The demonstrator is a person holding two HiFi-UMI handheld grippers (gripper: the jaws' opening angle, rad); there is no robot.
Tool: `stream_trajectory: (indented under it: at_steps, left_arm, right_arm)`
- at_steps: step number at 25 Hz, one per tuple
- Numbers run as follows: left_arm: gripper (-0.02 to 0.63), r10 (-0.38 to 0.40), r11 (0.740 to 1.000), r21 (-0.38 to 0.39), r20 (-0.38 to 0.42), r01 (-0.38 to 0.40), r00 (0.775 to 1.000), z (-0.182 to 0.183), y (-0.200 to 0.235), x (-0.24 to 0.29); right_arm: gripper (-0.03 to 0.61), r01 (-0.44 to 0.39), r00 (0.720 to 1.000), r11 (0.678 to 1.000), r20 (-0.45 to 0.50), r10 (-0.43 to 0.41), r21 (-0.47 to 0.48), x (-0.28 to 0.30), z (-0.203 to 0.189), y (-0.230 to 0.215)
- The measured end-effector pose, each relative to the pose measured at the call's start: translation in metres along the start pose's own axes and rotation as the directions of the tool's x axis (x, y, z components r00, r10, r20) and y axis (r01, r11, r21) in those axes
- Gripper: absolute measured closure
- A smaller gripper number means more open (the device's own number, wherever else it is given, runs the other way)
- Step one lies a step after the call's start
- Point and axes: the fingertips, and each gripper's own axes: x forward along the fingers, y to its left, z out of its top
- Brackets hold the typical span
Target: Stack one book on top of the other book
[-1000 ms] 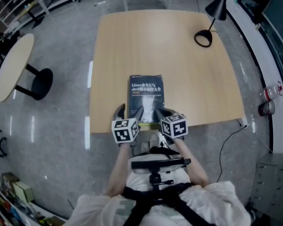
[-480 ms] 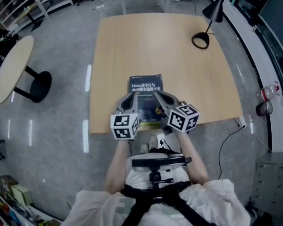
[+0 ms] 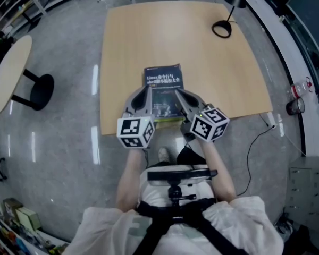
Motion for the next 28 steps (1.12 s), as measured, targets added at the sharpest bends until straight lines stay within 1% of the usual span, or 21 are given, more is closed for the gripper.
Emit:
stream_trajectory:
  at_steps: [7,11,13,15,17,20,22,25,28]
  left_arm:
    - [0.6,0.002,1.0,0.023,0.026,-0.003,1.0,0.001,-0.036,-0.038]
    - [0.6,0.015,0.999,0.043,0.043,-0.017,0.999,0.003,-0.064,-0.08]
    - [0.6,0.023,0.998,0.05,0.049,-0.025,0.999,-0.002,-0.085,-0.103]
    - [0.6,0.033,0.998,0.052,0.049,-0.036,0.998,-0.013,-0.114,-0.127]
    - [0.6,0.047,0.998,0.049,0.049,-0.049,0.998,-0.025,-0.142,-0.158]
    - [0.6,0.064,0.997,0.047,0.055,-0.066,0.996,-0.038,-0.179,-0.209]
    - [0.6,0.069,0.996,0.05,0.049,-0.071,0.996,-0.046,-0.2,-0.237]
    - [0.6,0.068,0.996,0.052,0.023,-0.07,0.997,-0.065,-0.23,-0.284]
    - [0.6,0.09,0.995,0.036,0.013,-0.09,0.996,-0.073,-0.245,-0.328]
  right_arm:
    - [0.58,-0.006,1.0,0.999,0.001,0.006,-0.046,-0.047,-0.007,0.023]
    - [0.58,-0.009,1.0,0.998,0.017,0.01,-0.058,-0.09,-0.014,0.049]
    - [0.58,-0.011,1.0,0.998,0.024,0.012,-0.055,-0.119,-0.023,0.058]
    - [0.58,-0.006,1.0,0.999,0.008,0.007,-0.053,-0.155,-0.04,0.061]
    - [0.58,0.0,1.0,0.999,-0.026,-0.002,-0.052,-0.195,-0.066,0.067]
    - [0.58,-0.002,0.999,0.998,-0.052,-0.001,-0.059,-0.251,-0.097,0.093]
    - [0.58,0.004,0.999,0.998,-0.051,-0.007,-0.064,-0.281,-0.108,0.108]
    - [0.58,0.008,0.998,0.999,-0.061,-0.011,-0.045,-0.326,-0.132,0.13]
    - [0.58,-0.001,0.997,1.0,-0.08,-0.001,-0.026,-0.357,-0.149,0.155]
